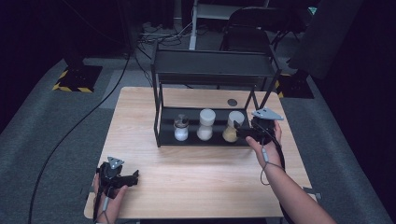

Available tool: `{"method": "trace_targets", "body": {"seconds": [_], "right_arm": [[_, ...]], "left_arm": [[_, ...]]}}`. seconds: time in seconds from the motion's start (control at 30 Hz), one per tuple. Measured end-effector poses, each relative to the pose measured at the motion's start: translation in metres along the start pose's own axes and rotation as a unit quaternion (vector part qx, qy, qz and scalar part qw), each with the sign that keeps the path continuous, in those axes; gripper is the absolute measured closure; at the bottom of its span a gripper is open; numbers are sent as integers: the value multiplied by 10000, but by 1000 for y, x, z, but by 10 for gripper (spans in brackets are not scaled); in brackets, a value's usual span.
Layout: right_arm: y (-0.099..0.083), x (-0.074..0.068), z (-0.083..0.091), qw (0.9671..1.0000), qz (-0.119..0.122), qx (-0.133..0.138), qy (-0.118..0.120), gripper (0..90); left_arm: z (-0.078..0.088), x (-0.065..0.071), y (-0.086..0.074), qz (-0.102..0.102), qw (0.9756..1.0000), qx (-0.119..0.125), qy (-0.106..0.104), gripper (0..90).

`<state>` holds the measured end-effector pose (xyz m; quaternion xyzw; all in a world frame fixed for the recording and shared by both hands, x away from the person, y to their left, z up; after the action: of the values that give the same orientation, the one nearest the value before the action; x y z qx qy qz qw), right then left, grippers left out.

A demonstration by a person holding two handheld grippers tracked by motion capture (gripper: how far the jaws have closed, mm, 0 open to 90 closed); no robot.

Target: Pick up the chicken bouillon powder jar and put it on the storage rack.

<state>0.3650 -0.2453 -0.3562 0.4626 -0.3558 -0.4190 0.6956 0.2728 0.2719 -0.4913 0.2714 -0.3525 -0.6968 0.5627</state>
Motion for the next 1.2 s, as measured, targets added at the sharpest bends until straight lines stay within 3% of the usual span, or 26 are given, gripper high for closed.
{"method": "trace_targets", "body": {"seconds": [0.3,0.63,1.2], "right_arm": [[-3,5,30,9999,-27,93,122,41],[-15,12,52,9997,-75,29,216,37],[-70,30,64,9998,-164,-141,12,35]], "left_arm": [[0,0,0,0,10000,1,0,5],[0,0,0,0,10000,0,0,5],[0,0,0,0,10000,0,1,5]]}}
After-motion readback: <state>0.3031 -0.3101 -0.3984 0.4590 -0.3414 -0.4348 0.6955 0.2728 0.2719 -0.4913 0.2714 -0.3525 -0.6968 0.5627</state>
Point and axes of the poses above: each handheld gripper's, and its own axes: z roughly backward along the jaws, y roughly out of its top, x roughly to its right, the point moved 6 cm from there along -z, roughly forward along the jaws, and after that the axes turned 9 degrees about x, right-handed, at the moved point
